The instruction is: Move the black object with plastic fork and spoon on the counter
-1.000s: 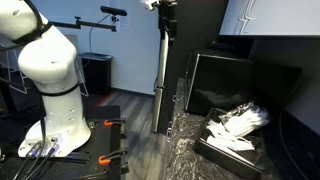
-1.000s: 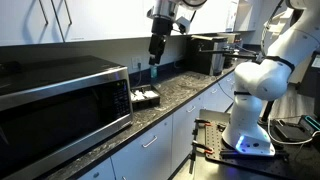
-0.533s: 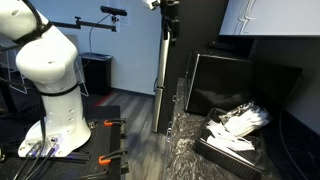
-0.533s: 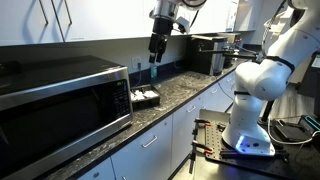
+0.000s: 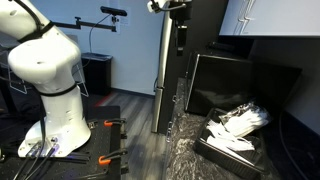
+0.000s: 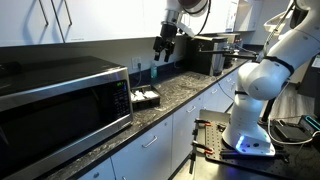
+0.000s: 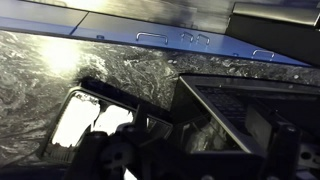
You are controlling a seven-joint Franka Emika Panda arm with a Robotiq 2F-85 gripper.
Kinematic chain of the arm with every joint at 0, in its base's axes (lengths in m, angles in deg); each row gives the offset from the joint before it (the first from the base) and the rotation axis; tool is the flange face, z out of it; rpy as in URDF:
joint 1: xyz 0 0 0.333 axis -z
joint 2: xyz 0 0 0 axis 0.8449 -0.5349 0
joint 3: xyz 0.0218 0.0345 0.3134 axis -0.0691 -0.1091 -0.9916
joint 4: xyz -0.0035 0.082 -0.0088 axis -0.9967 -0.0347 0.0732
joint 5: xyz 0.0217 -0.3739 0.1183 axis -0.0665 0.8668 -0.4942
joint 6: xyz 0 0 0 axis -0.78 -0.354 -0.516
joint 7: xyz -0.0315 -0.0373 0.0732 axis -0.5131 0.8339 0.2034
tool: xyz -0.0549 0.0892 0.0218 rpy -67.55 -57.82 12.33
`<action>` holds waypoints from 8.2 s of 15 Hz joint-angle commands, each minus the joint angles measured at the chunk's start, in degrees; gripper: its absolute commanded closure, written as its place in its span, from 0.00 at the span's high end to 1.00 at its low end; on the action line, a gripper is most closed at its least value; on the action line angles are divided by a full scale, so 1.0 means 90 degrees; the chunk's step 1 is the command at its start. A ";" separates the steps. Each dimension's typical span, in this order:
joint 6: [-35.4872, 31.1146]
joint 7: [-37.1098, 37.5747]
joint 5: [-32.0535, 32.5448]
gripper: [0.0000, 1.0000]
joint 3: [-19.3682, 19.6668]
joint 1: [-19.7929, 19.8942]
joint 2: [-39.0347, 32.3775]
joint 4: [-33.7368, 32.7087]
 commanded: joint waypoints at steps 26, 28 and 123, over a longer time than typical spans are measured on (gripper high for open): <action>-0.2139 0.1526 -0.0130 1.00 0.0718 0.1110 -0.2565 0.0570; -0.2105 0.1438 -0.0156 1.00 0.0721 0.1087 -0.2530 0.0607; -0.3699 -0.2287 0.0939 0.04 0.1805 0.3029 -0.6404 -0.2484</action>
